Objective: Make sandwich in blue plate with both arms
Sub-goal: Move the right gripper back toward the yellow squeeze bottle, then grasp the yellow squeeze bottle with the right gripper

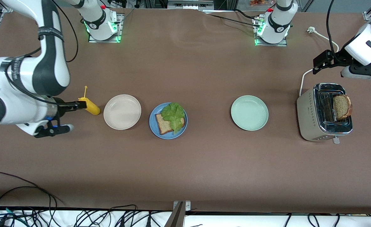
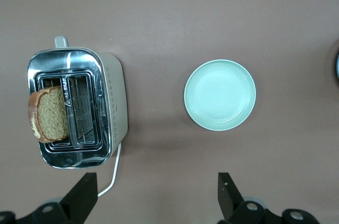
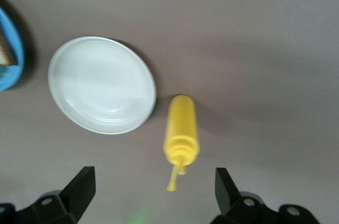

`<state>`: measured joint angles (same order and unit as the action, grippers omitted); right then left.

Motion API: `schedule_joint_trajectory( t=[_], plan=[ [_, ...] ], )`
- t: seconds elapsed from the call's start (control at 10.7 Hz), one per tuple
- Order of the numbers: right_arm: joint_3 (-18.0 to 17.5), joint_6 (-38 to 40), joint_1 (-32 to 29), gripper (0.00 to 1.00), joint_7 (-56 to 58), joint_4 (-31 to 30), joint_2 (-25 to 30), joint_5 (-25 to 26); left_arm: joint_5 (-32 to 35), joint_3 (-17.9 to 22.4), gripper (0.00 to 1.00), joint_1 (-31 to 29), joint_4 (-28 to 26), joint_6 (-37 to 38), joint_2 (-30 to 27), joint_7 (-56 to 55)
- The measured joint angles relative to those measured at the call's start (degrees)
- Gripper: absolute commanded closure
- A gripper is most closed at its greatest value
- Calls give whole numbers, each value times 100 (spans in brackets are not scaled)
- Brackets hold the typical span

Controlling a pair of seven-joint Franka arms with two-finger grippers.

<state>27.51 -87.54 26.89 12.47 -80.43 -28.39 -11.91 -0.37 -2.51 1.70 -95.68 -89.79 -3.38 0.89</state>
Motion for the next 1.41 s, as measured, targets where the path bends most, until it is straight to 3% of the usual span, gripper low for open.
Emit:
schedule_joint_trajectory(
  t=[0.28,0.56,1.03,1.41],
  plan=[
    [-252,-1219,-796,0,1553,-1870,977,142,0,-4,0,14,-1,-20,11,0],
    [-483,-1824,-1663,0,3617,-2754,1247,46,0,-4,0,18,-1,-25,11,0],
    [-542,-2103,-2260,0,6695,-3465,1155,-1079,0,-10,0,35,-1,-26,11,0],
    [-560,-2033,-2413,0,8851,-3527,513,-2348,372,-20,0,104,-1,-26,13,12]
  ],
)
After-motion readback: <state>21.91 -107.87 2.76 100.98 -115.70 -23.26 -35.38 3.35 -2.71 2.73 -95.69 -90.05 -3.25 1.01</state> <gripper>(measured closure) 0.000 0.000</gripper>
